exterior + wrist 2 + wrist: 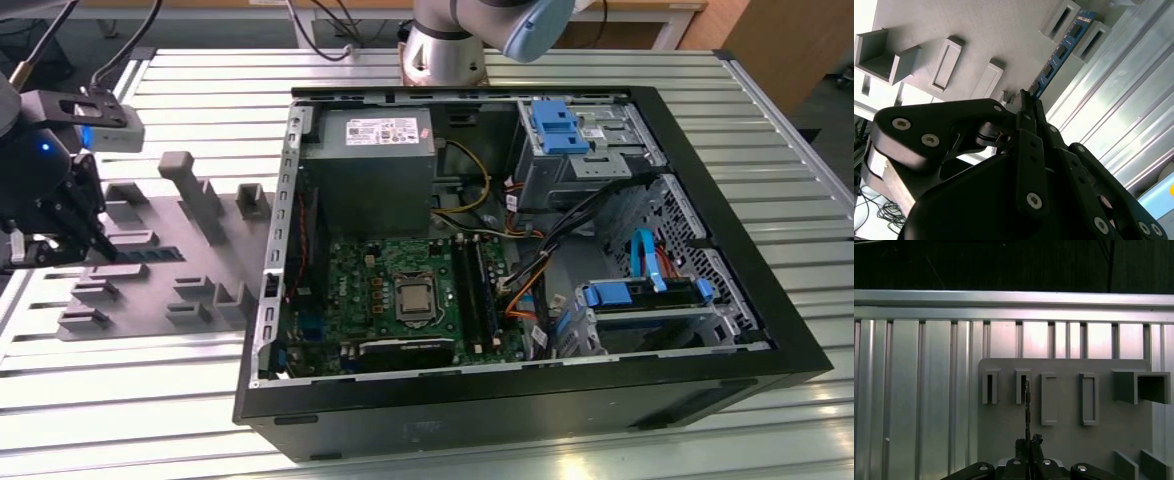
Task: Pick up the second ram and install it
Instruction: 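Pick up the second ram and move it above second insertion slot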
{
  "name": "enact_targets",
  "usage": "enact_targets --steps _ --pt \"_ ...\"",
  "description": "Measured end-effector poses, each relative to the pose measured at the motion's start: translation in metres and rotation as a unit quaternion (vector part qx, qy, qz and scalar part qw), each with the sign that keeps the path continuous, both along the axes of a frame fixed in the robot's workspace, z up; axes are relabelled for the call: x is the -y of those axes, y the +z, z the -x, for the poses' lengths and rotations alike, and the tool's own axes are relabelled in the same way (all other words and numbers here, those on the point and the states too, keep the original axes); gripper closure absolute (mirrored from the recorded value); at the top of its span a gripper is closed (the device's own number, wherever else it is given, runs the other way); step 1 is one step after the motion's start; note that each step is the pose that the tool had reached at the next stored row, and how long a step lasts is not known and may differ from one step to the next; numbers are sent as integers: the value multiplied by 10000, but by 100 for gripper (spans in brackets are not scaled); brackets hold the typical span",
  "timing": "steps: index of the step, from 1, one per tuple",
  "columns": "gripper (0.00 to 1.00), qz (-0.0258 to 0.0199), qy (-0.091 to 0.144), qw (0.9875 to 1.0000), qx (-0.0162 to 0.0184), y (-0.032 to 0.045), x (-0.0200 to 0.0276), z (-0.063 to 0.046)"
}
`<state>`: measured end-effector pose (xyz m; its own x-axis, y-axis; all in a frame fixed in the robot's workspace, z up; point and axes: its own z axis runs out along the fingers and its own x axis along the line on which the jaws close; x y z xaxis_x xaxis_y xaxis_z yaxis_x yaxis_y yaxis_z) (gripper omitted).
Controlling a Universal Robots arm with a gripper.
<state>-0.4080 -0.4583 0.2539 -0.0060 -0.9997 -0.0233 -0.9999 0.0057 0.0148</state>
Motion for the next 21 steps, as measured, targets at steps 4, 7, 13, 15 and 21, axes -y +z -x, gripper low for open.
enact_targets --steps 4,7,13,15,21 --pt "86 0 0 10000 0 15 0 0" --pt "86 0 0 10000 0 27 0 0" --pt "86 0 0 10000 0 54 0 0" --pt "86 0 0 10000 0 63 0 0" --pt "86 0 0 10000 0 90 0 0"
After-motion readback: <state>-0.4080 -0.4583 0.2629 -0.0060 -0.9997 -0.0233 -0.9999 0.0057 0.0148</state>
